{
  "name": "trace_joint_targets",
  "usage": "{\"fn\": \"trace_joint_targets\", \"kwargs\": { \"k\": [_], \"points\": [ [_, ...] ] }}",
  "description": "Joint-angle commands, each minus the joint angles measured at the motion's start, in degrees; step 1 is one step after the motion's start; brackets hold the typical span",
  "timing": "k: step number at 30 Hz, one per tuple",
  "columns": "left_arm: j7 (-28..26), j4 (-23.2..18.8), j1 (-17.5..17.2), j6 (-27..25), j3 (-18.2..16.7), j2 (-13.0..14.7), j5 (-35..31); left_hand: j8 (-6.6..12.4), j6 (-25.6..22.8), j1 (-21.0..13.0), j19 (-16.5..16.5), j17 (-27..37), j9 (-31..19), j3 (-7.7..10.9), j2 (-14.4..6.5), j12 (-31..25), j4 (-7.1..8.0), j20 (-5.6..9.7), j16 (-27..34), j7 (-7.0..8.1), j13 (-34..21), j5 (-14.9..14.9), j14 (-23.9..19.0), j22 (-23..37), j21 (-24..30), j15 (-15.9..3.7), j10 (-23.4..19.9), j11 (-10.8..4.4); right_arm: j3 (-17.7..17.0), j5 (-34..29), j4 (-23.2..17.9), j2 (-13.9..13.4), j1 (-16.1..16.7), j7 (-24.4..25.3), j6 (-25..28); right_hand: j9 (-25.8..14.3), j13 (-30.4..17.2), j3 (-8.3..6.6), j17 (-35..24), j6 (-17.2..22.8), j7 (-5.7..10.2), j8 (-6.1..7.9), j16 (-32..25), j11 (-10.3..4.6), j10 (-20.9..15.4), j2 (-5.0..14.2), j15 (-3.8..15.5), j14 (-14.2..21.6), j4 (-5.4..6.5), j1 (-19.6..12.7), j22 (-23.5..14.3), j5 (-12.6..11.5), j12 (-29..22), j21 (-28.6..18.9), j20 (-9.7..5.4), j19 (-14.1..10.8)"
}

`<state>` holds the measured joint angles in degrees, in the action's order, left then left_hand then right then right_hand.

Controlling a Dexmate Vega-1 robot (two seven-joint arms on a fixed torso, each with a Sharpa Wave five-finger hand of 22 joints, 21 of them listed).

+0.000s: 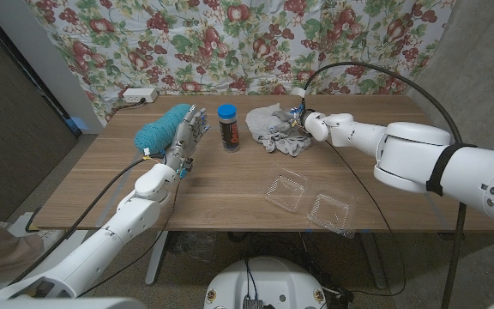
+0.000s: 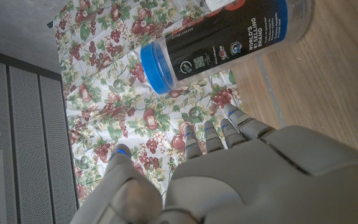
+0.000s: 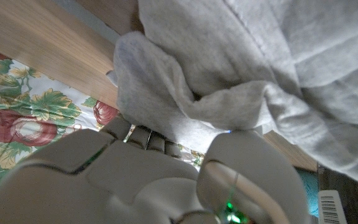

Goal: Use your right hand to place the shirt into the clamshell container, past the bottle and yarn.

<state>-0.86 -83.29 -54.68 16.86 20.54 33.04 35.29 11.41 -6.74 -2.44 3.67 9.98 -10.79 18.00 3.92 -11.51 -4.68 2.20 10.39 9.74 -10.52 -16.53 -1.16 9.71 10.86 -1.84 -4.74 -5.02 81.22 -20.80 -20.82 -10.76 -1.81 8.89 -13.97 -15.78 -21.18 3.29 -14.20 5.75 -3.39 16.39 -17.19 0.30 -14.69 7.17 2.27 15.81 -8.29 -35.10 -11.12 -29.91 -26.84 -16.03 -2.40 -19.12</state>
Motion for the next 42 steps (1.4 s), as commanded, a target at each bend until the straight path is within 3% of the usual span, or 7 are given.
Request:
{"fn": "trace_joint_targets", "kwargs": {
  "k": [1, 10, 16, 19, 30, 38, 42],
  "points": [
    [-0.3, -0.6, -0.5, -0.3, 0.0, 0.1, 0.0, -0.14, -0.2, -0.1, 0.6, 0.2, -0.1, 0.06, -0.5, 0.0, -0.12, 2.10, 0.3, 0.10, -0.2, 0.2, 0.1, 0.3, 0.3, -3.35, -0.5, 0.17, -0.6, 0.0, -0.1, -0.6, 0.4, 1.7, -1.6, -0.8, -1.1, -0.47, -0.5, 0.4, -0.35, 0.51, -0.6, -0.79, -0.7, -0.03, 4.90, 1.5, -0.12, -1.1, -0.4, -0.4, -1.5, -0.8, -2.81, -1.7],
    [-0.3, -0.6, -0.7, -0.2, 0.0, 0.1, 0.1, -0.13, -0.2, -0.1, 0.7, 0.2, -0.1, 0.03, -0.5, 0.0, -0.15, 2.09, 0.3, 0.02, -0.2, 0.2, 0.1, 0.3, 0.3, -3.35, -0.5, 0.22, -1.0, -0.4, -0.2, -0.9, 0.8, 4.1, -2.6, -2.7, -3.8, -1.10, -1.7, 3.6, 0.56, 2.76, -1.7, -1.35, -2.2, 0.39, 6.01, 4.1, -0.41, -3.1, -0.6, -0.4, -4.5, -1.5, -3.47, -3.5],
    [-0.2, -0.5, -0.7, 0.0, -0.1, 0.2, 0.0, -0.10, -0.3, -0.1, 0.7, 0.2, -0.1, 0.01, -0.5, 0.0, -0.17, 2.11, 0.3, -0.01, -0.2, 0.2, 0.1, 0.3, 0.3, -3.27, -0.4, 0.14, -1.3, -0.7, -0.2, -1.0, 1.0, 5.0, -3.0, -4.8, -6.6, -2.17, -3.5, 4.5, 1.04, 4.28, -3.7, -2.37, -3.5, 0.85, 6.98, 7.0, -1.03, -6.5, -1.1, -0.1, -7.7, -2.8, -3.99, -6.3],
    [-0.2, -0.5, -0.7, 0.0, -0.2, 0.2, 0.1, -0.10, -0.3, -0.1, 0.7, 0.2, -0.1, 0.00, -0.5, 0.0, -0.17, 2.11, 0.3, 0.01, -0.2, 0.2, 0.1, 0.3, 0.3, -3.30, -0.4, 0.13, -1.6, -0.5, -0.2, -1.0, 1.1, 5.2, -3.1, -6.1, -8.4, -2.57, -4.9, 5.0, 1.37, 5.16, -5.1, -2.72, -3.3, 0.88, 7.67, 8.6, -0.99, -8.2, -1.7, 0.2, -9.3, -4.1, -4.79, -8.6],
    [0.2, -0.2, -0.7, 0.3, -0.3, 0.2, 0.3, -0.13, -0.2, -0.1, 0.6, 0.2, -0.1, -0.04, -0.6, 0.0, -0.20, 2.12, 0.3, -0.02, -0.2, 0.2, 0.1, 0.3, 0.3, -3.29, -0.4, 0.21, -2.0, -0.4, -0.2, -1.0, 1.3, 6.3, -3.5, -9.1, -13.1, -2.81, -9.2, 6.3, 1.45, 7.38, -9.1, -3.18, -4.1, 0.41, 9.12, 11.9, -0.60, -11.2, -3.0, 1.4, -14.1, -6.6, -5.86, -11.8],
    [0.4, 0.1, -0.4, 0.3, -0.3, 0.1, 0.4, -0.14, -0.2, 0.0, 0.6, 0.2, -0.1, -0.08, -0.6, 0.0, -0.22, 2.08, 0.3, 0.04, -0.2, 0.3, 0.0, 0.3, 0.2, -3.32, -0.5, 0.22, -2.3, -0.4, -0.3, -1.2, 1.5, 7.3, -3.9, -12.2, -17.7, -2.69, -14.0, 11.8, 2.58, 11.29, -13.9, -4.40, -7.5, -0.16, 10.21, 15.8, -0.36, -13.7, -3.7, 2.5, -19.5, -9.4, -6.42, -15.5],
    [0.6, 0.4, -0.1, 0.3, -0.2, 0.0, 0.4, -0.14, -0.2, 0.0, 0.6, 0.2, -0.1, -0.10, -0.6, 0.0, -0.22, 2.11, 0.3, -0.02, -0.2, 0.3, 0.0, 0.4, 0.3, -3.31, -0.5, 0.21, -2.4, -0.3, -0.2, -1.2, 1.5, 7.3, -3.6, -12.9, -18.7, -2.75, -15.1, 12.8, 3.14, 12.08, -15.1, -4.75, -8.4, -0.04, 10.31, 17.0, -0.25, -14.3, -3.8, 2.7, -20.7, -10.0, -6.56, -16.1]
  ]
}}
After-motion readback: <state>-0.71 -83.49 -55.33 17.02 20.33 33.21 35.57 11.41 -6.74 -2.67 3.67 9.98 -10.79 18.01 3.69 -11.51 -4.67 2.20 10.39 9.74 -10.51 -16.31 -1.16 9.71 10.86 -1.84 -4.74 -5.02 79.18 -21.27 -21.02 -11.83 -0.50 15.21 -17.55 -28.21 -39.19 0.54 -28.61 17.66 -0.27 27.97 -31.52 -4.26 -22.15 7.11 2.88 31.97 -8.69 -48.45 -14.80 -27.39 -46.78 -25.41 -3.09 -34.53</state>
